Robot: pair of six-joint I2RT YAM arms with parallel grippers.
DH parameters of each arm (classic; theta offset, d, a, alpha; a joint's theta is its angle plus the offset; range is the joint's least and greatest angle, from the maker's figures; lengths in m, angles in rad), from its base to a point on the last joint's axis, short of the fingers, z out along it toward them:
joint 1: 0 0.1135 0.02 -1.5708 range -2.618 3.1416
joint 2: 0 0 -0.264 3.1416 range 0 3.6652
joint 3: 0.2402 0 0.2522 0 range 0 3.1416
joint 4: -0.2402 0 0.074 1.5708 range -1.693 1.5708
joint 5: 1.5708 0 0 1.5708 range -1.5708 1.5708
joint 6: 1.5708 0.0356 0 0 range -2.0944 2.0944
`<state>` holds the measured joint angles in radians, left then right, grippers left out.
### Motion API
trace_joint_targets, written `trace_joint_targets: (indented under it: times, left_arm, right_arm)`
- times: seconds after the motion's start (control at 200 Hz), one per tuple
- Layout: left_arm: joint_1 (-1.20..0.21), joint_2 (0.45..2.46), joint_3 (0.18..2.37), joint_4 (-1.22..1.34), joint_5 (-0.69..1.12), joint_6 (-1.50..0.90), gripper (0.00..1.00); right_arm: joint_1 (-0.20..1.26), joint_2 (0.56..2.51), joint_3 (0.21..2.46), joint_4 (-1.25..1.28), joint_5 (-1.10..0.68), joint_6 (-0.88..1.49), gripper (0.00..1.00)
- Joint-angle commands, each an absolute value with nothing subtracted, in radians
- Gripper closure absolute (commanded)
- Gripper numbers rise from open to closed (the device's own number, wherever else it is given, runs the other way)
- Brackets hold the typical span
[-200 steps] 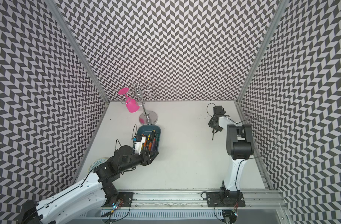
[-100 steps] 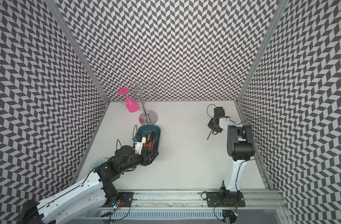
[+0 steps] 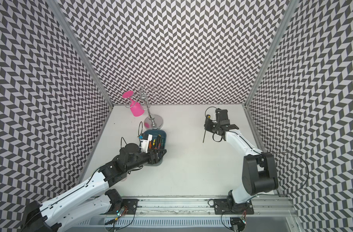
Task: Put the screwdriver on the desktop into the storage box
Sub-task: Pick up the screwdriver from the center of the board.
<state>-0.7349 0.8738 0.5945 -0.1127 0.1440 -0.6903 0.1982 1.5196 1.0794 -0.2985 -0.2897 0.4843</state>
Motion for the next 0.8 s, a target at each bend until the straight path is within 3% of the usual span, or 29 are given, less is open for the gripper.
trace_joint_targets:
  times: [0.0,0.34,0.796]
  left_arm:
    - [-0.707,0.890,0.637,-0.071,0.157,-0.666,0.37]
    - [-0.668,0.936,0.640,0.059,0.227,-0.693,0.28]
    - [-0.685,0.991,0.561,0.334,0.359,-0.762,0.21]
  right_arm:
    - [0.254,1.447,1.027,-0.167,-0.423,0.476,0.92]
    - [0.441,1.280,0.836,0.070,-0.581,0.549,0.92]
    - [0.647,1.172,0.701,0.286,-0.636,0.625,0.92]
